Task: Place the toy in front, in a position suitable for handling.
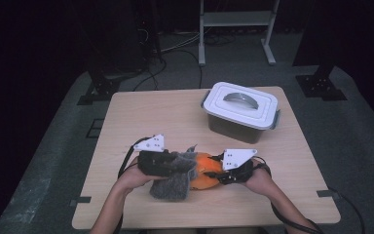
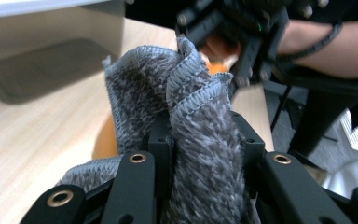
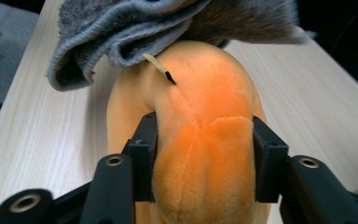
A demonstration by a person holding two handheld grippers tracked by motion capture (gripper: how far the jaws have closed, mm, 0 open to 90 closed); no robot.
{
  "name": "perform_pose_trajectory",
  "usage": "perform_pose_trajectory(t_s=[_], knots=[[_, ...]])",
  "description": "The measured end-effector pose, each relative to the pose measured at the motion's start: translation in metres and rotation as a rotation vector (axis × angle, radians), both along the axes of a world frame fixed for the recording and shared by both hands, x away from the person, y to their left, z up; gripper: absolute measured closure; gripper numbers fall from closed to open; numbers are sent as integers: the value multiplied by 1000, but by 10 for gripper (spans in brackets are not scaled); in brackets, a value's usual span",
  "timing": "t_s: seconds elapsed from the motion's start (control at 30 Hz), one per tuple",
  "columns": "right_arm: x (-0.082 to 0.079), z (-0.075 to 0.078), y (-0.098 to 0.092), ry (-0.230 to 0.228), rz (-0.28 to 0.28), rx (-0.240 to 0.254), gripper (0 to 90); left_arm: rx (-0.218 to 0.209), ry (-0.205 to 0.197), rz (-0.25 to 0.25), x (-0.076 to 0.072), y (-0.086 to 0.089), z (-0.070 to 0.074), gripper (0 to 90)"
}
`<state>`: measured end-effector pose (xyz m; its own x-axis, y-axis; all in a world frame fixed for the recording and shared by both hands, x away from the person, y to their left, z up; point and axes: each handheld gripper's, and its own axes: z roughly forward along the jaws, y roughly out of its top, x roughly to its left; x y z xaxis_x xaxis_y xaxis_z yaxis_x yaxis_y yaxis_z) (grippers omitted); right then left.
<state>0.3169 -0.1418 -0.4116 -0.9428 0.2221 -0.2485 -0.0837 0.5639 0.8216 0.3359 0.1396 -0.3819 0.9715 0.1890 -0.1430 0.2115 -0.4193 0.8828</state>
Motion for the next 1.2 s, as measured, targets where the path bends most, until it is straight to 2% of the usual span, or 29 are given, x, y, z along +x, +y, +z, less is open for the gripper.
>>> perform_pose_trajectory(t_s=[0.1,0.13,0.17,0.23,0.27,0.33,0.37,0.4,0.47,0.6,0.67,0.73,0.83,0.97,1.1,1.13,1.2], knots=[[3,-14,3,65,3,14,386,97,2,-29,1,-15,-12,668],[3,-16,1,96,6,31,322,79,20,-41,0,-18,-17,669],[3,-16,-1,135,10,26,269,66,31,-59,-1,-20,-21,670],[3,-11,-10,200,21,51,243,60,34,-90,-6,-23,-27,673],[2,-8,-16,242,21,82,239,61,31,-100,-8,-25,-28,673],[5,-4,-26,293,24,139,238,60,30,-108,-10,-27,-29,673],[7,-4,-28,307,16,143,238,62,33,-115,-11,-28,-29,673],[8,-7,-27,316,8,125,236,65,38,-122,-12,-29,-29,673],[10,-17,-22,347,12,102,258,94,24,-128,-15,-31,-27,670],[9,-24,-23,356,21,127,325,99,-1,-92,-15,-17,-25,669],[9,-25,-25,355,16,134,328,86,20,-61,-12,-4,-30,664],[9,-26,-27,359,12,143,328,92,39,-28,-10,8,-36,658],[10,-25,-25,348,13,132,330,69,60,-8,-10,15,-42,660],[10,-24,-23,346,5,122,334,45,67,-21,-9,8,-40,669],[9,-24,-24,336,3,123,338,-11,54,-69,-9,-7,-29,671],[8,-24,-24,332,3,121,342,-13,45,-81,-10,-12,-26,672],[7,-24,-25,317,10,106,361,11,27,-94,-11,-18,-25,672]])
